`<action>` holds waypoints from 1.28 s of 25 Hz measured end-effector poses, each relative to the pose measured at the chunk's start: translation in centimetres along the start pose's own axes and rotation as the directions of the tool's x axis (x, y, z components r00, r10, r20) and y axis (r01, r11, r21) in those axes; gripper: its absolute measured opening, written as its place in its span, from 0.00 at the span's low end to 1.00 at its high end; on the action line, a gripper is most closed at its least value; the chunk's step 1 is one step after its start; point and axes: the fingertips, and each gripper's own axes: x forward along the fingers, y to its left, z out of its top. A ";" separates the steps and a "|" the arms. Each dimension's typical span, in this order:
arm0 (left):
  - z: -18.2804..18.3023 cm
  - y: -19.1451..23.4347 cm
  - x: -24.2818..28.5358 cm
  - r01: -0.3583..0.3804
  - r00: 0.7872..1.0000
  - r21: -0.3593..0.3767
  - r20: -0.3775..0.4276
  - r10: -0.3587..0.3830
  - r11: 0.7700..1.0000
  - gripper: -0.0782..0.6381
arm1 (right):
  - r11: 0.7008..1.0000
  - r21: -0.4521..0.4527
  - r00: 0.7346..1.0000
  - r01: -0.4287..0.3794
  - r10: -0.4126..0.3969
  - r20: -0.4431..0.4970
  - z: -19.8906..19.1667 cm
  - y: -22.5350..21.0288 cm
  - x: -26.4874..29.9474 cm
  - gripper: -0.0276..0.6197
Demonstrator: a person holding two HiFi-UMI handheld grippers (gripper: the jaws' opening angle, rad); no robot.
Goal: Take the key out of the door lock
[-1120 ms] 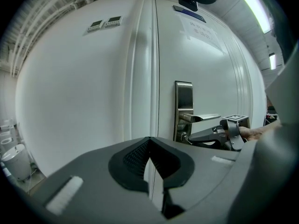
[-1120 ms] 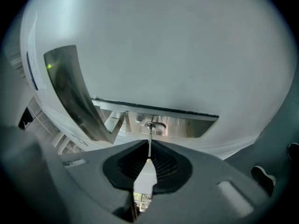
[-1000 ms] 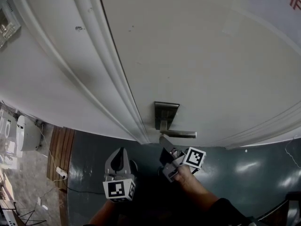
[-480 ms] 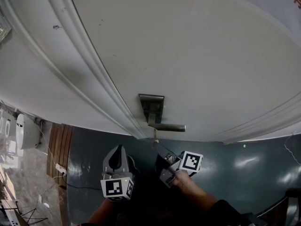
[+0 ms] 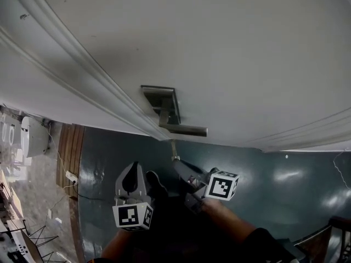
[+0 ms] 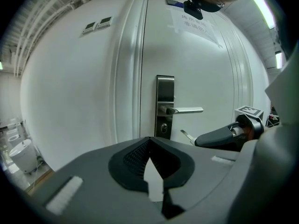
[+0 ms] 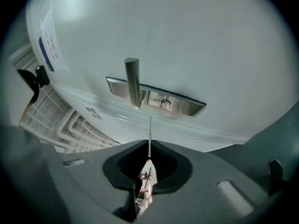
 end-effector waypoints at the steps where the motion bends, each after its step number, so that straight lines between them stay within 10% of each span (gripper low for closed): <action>1: -0.2 0.0 -0.2 -0.002 1.000 0.002 -0.005 0.002 1.000 0.13 | 1.000 -0.023 1.000 0.001 -0.002 -0.007 -0.3 0.1 0.0 0.06; 14: -0.2 0.2 -4.7 0.041 0.998 -0.008 0.051 -0.041 0.999 0.13 | 0.954 -0.295 0.997 0.058 -0.073 -0.039 -5.8 3.1 -1.3 0.06; 32: -7.9 5.3 -27.4 0.101 0.989 -0.050 0.115 -0.094 0.994 0.13 | 0.838 -0.499 0.975 0.221 -0.204 0.089 -25.9 9.9 -7.1 0.06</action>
